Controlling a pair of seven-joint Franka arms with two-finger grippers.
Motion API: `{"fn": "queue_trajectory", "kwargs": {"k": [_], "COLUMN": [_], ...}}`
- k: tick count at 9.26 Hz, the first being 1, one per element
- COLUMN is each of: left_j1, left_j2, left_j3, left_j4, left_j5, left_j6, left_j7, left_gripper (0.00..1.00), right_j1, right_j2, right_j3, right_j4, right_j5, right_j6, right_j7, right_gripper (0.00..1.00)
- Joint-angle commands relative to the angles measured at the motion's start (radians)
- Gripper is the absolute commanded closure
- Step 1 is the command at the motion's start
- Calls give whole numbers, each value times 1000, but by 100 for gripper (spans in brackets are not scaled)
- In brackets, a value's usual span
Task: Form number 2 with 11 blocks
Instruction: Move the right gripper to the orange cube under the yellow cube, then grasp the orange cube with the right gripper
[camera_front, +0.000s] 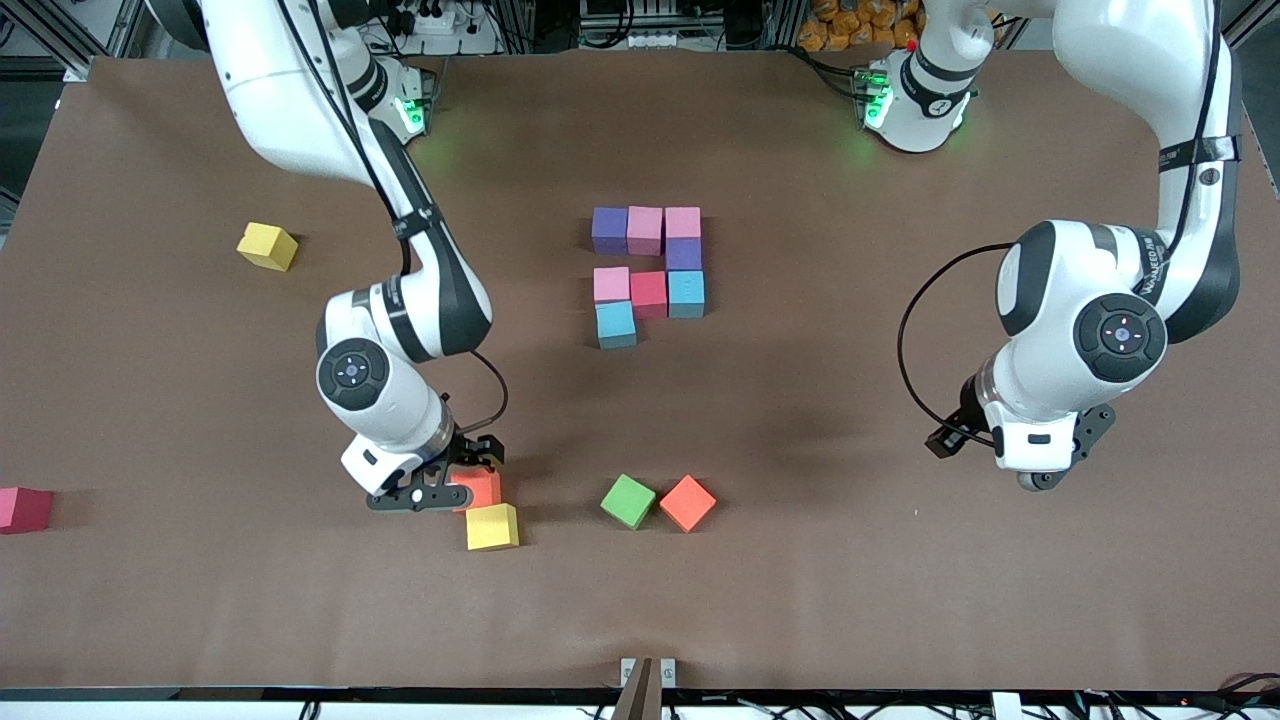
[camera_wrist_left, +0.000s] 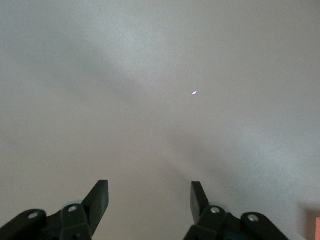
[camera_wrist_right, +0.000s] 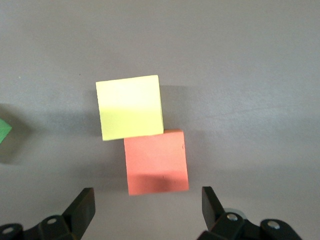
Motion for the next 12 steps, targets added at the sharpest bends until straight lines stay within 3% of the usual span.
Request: {"fn": "queue_trajectory", "kwargs": {"k": [1,3,12], "left_j1": [-4,-4,-4], "left_j2": [9,9,9], "left_j3": [5,5,5], "left_j4": [17,17,17], "left_j5": [-19,-21,-21], "left_j6": [-4,-3,-1], "left_j7": [-6,-6,-6], "left_gripper": [26,26,26], "right_j1": [-20,-35,-20], "right_j2": [47,66,84], "right_j3": [19,19,19], "right_j4": [47,47,-42], "right_j5": [2,5,-26], "right_j6": [25,55,276], "right_j7": [-32,-130,-132], "right_gripper": [0,0,0]}}
